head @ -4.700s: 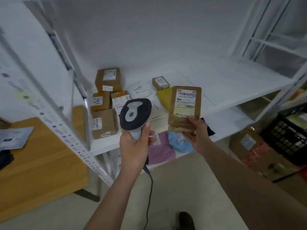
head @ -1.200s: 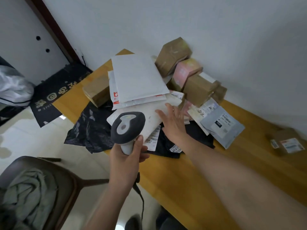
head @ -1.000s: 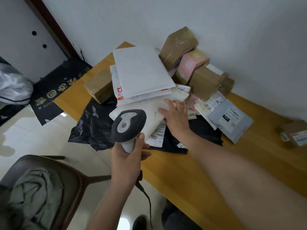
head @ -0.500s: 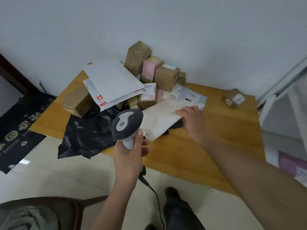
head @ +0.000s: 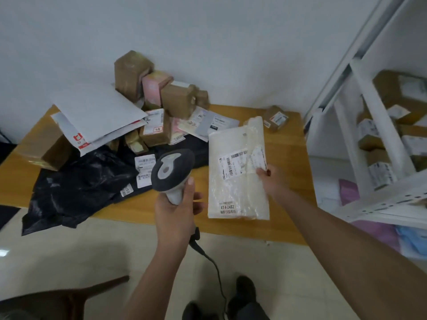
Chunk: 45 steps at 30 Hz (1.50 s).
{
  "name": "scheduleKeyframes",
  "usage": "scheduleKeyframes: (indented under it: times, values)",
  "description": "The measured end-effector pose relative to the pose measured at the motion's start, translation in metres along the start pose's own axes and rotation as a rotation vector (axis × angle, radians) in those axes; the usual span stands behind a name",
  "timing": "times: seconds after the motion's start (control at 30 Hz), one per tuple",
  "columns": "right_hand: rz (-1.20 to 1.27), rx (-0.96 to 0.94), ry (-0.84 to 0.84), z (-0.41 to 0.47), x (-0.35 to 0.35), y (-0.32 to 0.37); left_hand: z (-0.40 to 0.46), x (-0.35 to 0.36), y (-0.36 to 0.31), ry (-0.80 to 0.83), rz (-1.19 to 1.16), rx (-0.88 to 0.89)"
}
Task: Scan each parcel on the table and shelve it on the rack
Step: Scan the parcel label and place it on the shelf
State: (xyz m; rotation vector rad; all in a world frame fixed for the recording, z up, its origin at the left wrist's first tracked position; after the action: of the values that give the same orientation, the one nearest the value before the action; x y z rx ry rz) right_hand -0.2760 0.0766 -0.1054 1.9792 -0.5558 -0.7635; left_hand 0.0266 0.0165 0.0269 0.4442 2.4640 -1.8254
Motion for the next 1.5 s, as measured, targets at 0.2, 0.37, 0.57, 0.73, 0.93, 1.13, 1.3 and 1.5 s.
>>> scheduleKeyframes:
  times: [0.2,0.37,0.57,0.73,0.93,1.13,1.3,1.5]
  values:
    - [-0.134,0.113,0.161,0.027,-0.030,-0.051,-0.005,0.052,0.018,0.011,0.057,-0.039]
    - [-0.248,0.047,0.202,0.051,-0.036,-0.050,-0.010,0.075,0.034,-0.013,0.106,-0.068]
    - [0.129,0.260,-0.102,0.045,-0.054,-0.089,-0.016,0.092,0.038,-0.023,0.106,-0.093]
    - [-0.194,0.490,0.258,0.014,-0.021,-0.130,-0.018,0.102,0.037,-0.019,0.122,-0.088]
    - [-0.929,-0.286,0.268,0.053,-0.022,-0.078,-0.021,0.104,0.048,-0.033,0.124,-0.101]
    - [-0.992,-0.099,0.504,0.052,-0.016,-0.146,-0.024,0.105,0.064,-0.038,0.128,-0.138]
    - [-0.966,-0.183,0.321,0.026,-0.006,-0.116,-0.027,0.115,0.070,0.001,0.161,-0.163]
    - [-0.875,-0.207,0.246,0.033,-0.003,-0.108,-0.026,0.127,0.072,0.083,0.204,-0.183]
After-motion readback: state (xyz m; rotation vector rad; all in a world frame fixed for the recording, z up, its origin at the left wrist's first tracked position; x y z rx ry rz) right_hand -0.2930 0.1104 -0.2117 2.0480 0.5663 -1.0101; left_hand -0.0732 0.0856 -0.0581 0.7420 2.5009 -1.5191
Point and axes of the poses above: each hand's wrist, its own z-axis towards the middle knuckle, its own x-axis out of the palm, y = z × x, the point moved 9 cm from there along z, towards the middle knuckle, and after that the axes turned 10 degrees about z, right-handed, at the moved point
